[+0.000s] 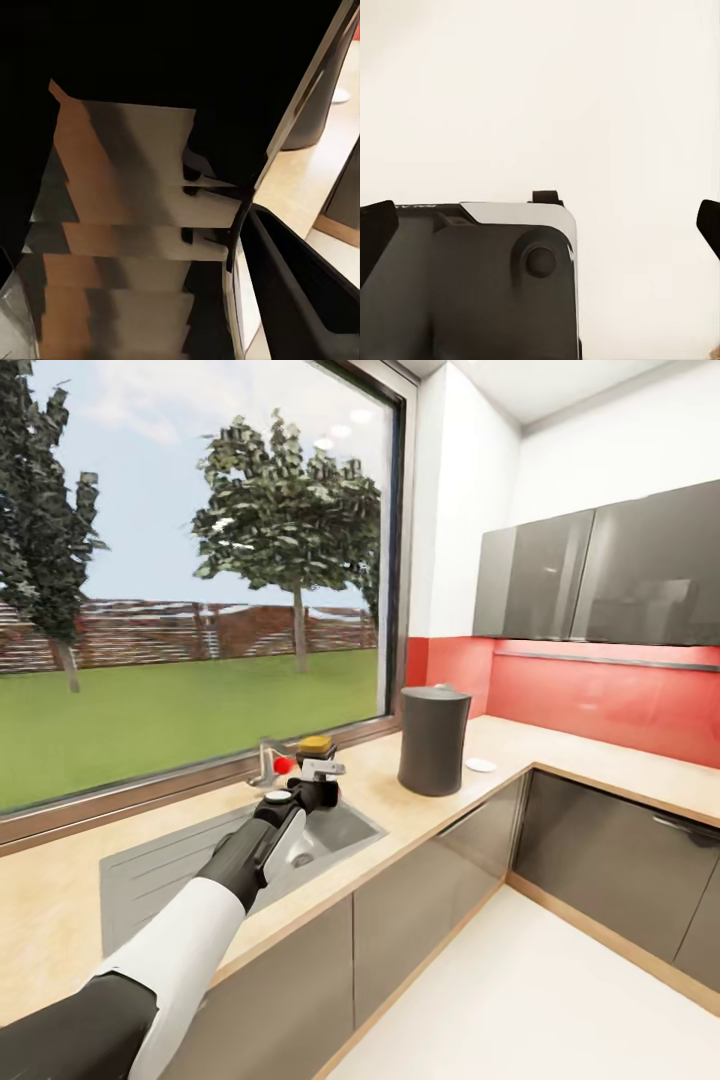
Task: Set up a coffee station on the kitchen countertop: keep the coffee maker on the countertop, move the bottle of coffee from the kitchen shelf to the counter next to the coffee maker, place a paper coffee filter on top of the coffee maker, put the saucer next to the coffee maker with the coffee cup on the saucer, and place the electric kettle next to the coffee maker.
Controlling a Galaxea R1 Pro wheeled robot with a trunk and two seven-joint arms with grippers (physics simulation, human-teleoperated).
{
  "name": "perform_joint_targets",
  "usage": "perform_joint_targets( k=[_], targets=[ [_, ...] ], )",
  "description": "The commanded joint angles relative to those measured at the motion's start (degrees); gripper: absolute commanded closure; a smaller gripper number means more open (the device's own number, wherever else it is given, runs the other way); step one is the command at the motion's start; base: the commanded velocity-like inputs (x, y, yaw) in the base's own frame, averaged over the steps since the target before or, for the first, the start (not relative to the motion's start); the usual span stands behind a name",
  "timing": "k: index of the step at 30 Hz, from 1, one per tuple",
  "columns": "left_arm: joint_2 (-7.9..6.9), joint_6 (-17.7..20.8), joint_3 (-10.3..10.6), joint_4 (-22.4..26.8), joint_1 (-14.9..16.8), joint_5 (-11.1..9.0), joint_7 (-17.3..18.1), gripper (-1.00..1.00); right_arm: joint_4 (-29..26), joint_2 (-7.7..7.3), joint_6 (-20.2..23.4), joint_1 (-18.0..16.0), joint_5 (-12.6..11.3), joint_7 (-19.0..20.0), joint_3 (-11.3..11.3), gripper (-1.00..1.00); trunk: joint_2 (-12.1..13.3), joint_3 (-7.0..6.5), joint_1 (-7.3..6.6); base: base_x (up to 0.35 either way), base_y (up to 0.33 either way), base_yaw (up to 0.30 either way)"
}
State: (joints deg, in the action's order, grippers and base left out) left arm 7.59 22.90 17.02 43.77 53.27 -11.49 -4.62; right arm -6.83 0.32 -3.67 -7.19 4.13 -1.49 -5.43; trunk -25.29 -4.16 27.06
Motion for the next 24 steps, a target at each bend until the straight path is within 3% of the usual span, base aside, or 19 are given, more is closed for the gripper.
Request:
perform_joint_targets(
  k=[1,24],
  targets=[
    [-0.03,0.2,0.2,0.1,-0.1,-0.5,-0.4,1.0,0.1,0.03,-0.2,0.0,0.4,-0.1,-0.5,-1.0,0.0,0.02,0.04,0.229,-0.217,0.0],
    [-0.07,0.0,0.1,0.0,-0.8,-0.4,-0.5,1.0,0.1,0.03,-0.2,0.0,0.4,-0.1,-0.5,-1.0,0.0,0.02,0.04,0.223,-0.217,0.0]
  ],
)
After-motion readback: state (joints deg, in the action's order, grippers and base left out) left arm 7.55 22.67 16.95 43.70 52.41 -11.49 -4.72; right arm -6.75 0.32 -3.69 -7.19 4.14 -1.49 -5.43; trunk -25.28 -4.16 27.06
